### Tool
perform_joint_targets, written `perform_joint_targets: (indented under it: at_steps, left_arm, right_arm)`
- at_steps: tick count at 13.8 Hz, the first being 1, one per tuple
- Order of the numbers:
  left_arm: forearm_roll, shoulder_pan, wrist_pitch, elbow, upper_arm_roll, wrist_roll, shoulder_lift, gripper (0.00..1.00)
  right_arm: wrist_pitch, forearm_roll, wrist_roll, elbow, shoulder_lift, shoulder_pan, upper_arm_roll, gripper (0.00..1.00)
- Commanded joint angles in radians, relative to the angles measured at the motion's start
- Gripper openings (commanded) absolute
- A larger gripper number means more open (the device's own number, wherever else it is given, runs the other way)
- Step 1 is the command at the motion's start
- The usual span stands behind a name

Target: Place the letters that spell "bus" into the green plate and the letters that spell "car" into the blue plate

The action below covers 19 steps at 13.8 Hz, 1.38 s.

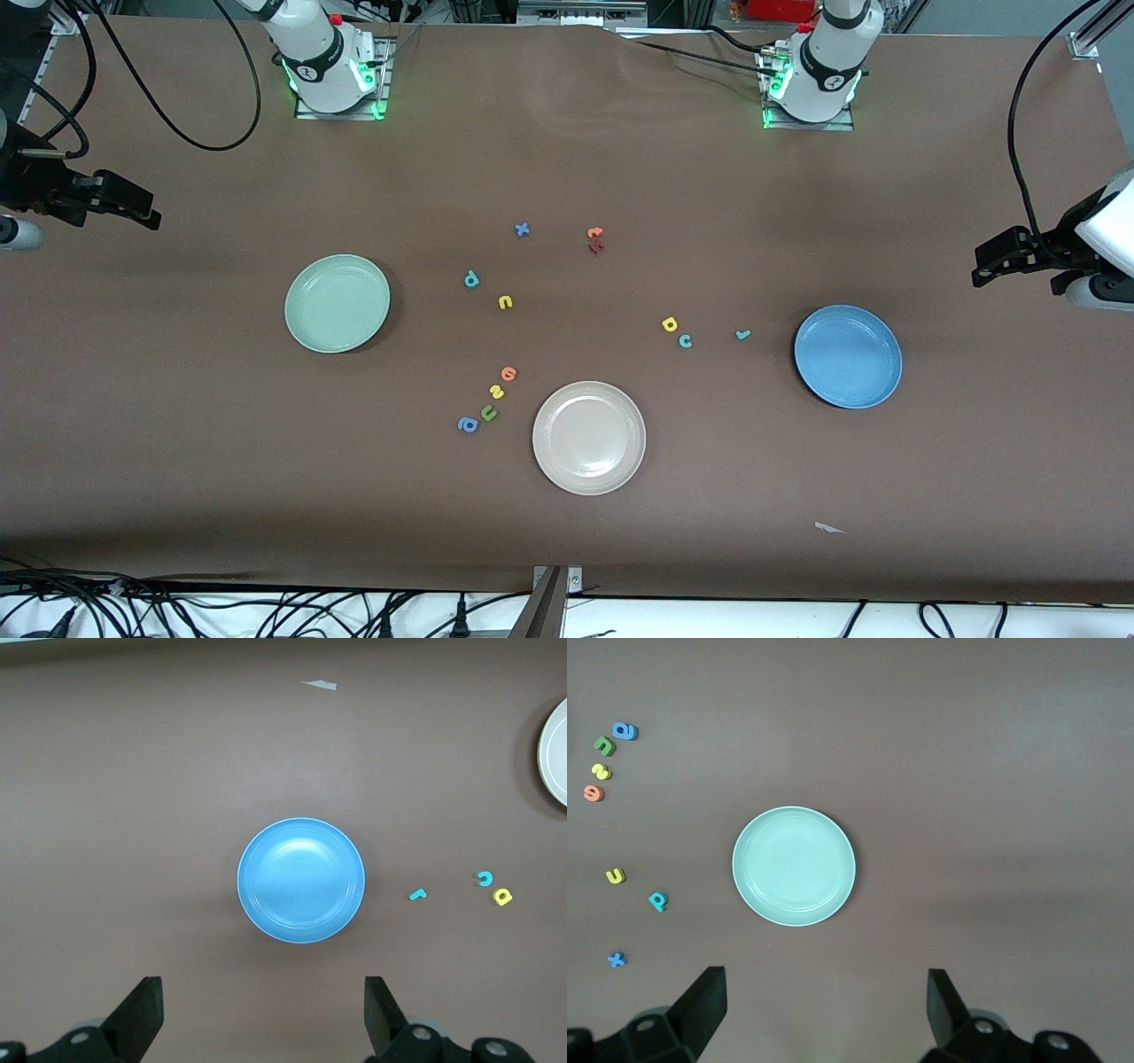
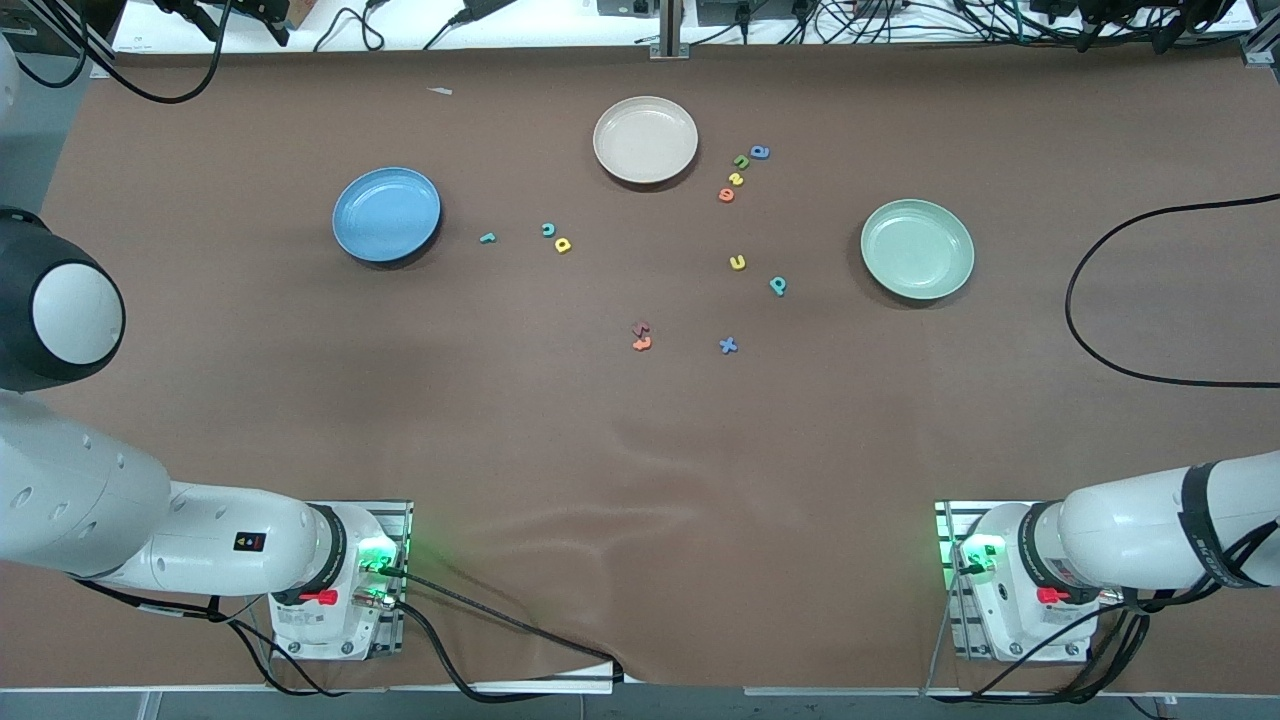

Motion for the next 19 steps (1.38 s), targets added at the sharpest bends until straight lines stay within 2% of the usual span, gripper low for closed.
perform_joint_targets:
  at_steps: [1, 19]
  left_arm:
    - [0.033, -0.003, 0.005, -0.005, -0.003, -0.006, -0.006, 1.0]
    - [0.033, -0.003, 0.005, -0.005, -0.003, -0.006, -0.003, 1.0]
  right_arm:
    - [-0.005, -0.002, 0.0, 0.009, 0.0, -0.003, 0.002, 1.0]
    - [-0.017, -0.009, -0.002, 0.009, 0.005, -0.006, -0.001, 1.0]
